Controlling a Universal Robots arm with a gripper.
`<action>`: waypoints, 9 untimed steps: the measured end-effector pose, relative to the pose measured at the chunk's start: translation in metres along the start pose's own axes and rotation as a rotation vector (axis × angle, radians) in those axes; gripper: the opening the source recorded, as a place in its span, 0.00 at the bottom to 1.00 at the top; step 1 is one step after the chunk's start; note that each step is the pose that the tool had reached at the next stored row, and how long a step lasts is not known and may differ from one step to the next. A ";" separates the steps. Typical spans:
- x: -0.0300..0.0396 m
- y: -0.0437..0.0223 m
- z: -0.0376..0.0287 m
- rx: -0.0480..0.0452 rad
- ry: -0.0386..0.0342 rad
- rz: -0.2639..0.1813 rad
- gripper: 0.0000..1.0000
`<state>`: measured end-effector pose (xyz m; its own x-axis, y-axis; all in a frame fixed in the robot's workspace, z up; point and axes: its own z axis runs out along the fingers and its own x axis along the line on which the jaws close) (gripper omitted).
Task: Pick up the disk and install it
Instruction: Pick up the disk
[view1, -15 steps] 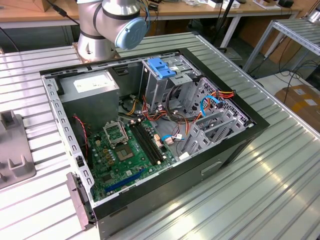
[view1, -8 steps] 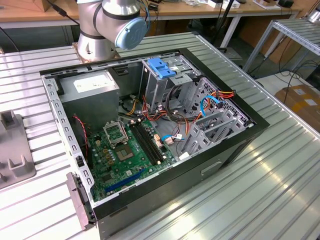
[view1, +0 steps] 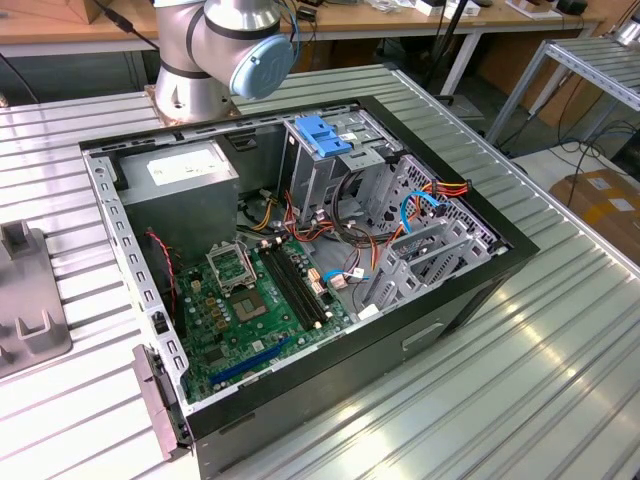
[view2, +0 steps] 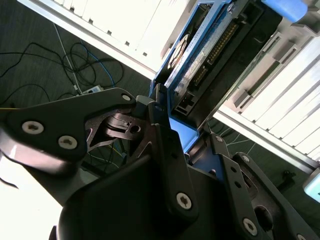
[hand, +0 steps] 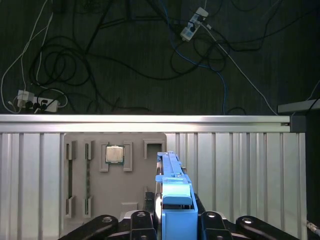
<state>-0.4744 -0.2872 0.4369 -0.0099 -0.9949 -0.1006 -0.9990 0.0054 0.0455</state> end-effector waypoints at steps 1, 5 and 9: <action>0.0000 0.0000 -0.0002 0.0000 0.0000 0.000 0.37; -0.0001 0.0001 -0.0012 0.0000 0.0000 0.000 0.37; -0.0002 0.0001 -0.0022 0.0001 0.0000 0.000 0.37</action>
<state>-0.4744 -0.2872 0.4391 -0.0099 -0.9949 -0.1007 -0.9990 0.0053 0.0454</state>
